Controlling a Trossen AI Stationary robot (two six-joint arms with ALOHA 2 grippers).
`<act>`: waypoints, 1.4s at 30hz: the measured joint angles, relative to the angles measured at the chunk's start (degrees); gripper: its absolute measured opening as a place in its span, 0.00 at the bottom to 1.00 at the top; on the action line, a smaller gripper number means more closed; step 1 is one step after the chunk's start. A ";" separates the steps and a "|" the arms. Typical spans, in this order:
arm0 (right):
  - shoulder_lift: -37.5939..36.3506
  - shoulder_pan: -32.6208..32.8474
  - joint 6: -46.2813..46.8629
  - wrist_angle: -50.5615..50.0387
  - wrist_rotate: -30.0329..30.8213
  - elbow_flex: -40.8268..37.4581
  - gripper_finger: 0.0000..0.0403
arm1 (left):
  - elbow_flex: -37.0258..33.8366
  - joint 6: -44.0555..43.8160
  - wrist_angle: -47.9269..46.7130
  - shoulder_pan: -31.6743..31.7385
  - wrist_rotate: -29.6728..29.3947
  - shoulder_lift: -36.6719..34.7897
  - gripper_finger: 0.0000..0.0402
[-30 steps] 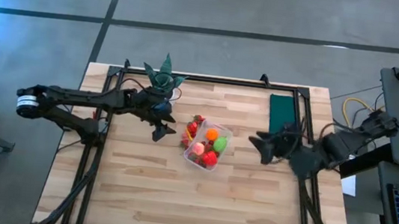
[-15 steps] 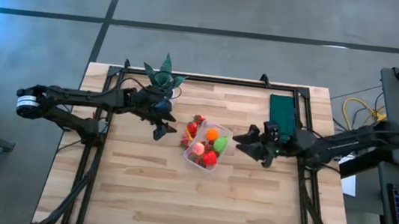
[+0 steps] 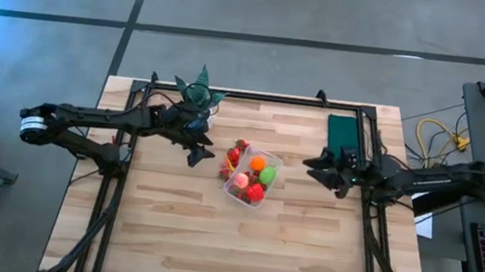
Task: Pick and placing Produce into tupperware
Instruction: Put the red strawberry into the container
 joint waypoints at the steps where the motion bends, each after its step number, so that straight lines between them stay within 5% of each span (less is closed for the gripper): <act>1: -2.14 0.11 -0.74 -3.65 1.41 0.24 0.58 | 0.00 0.00 0.02 0.08 -0.02 0.00 0.59; 6: -8.87 0.22 -1.56 -27.08 6.98 4.80 0.58 | 0.00 0.02 0.07 0.63 -1.21 0.00 0.59; 13: -14.80 0.22 -7.63 -36.16 8.80 7.27 0.58 | -0.14 0.22 0.38 2.57 -1.33 0.39 0.59; 21: -24.04 0.20 -7.20 -34.72 13.32 0.29 0.58 | -0.58 5.08 0.28 3.48 -0.64 6.73 0.59; 26: -27.59 0.20 -4.67 -34.71 13.78 -2.48 0.58 | -0.37 15.53 0.47 3.43 0.87 11.69 0.59; 34: -26.72 0.20 -1.76 -34.82 14.02 -4.25 0.58 | -0.28 26.97 1.48 3.41 1.65 15.73 0.59; 42: -24.66 0.20 -2.03 -34.98 14.20 -4.29 0.58 | -0.26 27.26 8.11 3.41 1.96 17.03 0.59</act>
